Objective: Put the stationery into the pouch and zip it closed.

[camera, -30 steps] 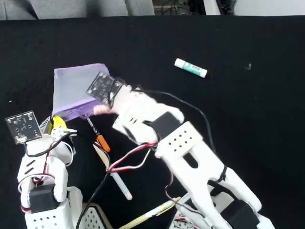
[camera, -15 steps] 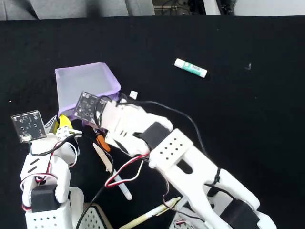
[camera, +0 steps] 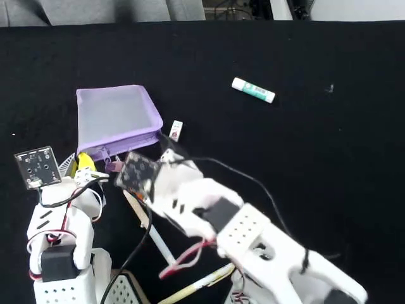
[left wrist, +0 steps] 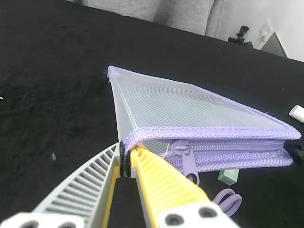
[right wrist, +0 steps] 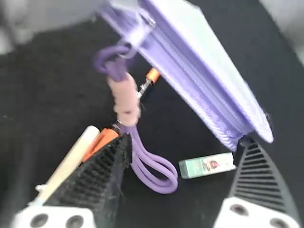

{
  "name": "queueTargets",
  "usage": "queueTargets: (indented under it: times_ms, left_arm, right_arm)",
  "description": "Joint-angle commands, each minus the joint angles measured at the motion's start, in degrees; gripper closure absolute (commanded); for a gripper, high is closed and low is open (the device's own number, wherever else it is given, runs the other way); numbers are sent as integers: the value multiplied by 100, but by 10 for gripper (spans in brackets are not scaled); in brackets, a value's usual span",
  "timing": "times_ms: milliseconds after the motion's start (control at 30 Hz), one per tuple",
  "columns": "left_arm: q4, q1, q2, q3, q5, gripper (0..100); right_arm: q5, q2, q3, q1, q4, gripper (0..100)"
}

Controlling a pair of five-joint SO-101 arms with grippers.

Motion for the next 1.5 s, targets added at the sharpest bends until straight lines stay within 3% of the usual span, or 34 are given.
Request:
queueTargets:
  times_ms: [0,533,867,1200,1467]
  left_arm:
    - [-193,75,-44,-277,53,971]
    - [-176,136,-44,-277,26,971]
    - [-211,136,-44,-277,35,971]
    - [-220,119,-44,-286,35,971]
    - [-220,136,-44,-295,44,971]
  right_arm:
    - [-97,-743,365,-273,-422,662]
    - [-431,-330,840,-466,-1873,662]
    - [-431,-198,875,-756,-1679,662]
    - [-782,-2026,787,-1134,193,662]
    - [-800,-1684,998,-1152,-457,663]
